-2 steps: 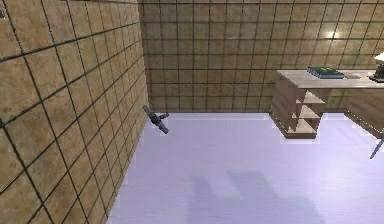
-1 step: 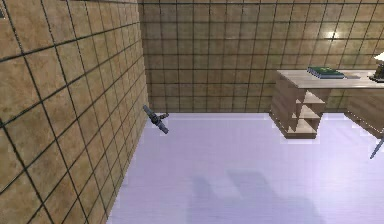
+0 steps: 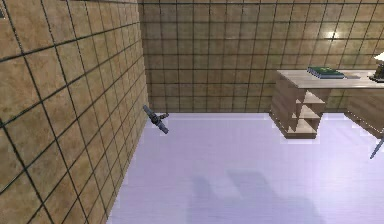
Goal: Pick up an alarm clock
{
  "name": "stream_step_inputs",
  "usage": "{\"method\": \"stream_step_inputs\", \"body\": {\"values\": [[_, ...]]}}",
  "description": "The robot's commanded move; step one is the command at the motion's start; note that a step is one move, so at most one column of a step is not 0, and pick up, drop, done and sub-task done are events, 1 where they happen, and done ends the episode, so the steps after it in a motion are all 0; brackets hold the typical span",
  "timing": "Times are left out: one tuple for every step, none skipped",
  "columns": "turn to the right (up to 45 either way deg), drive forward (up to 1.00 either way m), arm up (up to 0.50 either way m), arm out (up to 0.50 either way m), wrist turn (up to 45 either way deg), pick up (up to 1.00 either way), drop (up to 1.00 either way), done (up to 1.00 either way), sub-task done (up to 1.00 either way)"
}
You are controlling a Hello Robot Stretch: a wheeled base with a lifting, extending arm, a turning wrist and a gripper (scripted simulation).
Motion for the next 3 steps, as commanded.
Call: {"method": "stream_step_inputs", "body": {"values": [[0.0,0.00,0.00,0.28,0.0,0.00,0.00,0.00,0.00],[0.0,0.00,0.00,0.00,45.0,0.00,0.00,0.00,0.00],[0.0,0.00,0.00,0.00,45.0,0.00,0.00,0.00,0.00]]}}
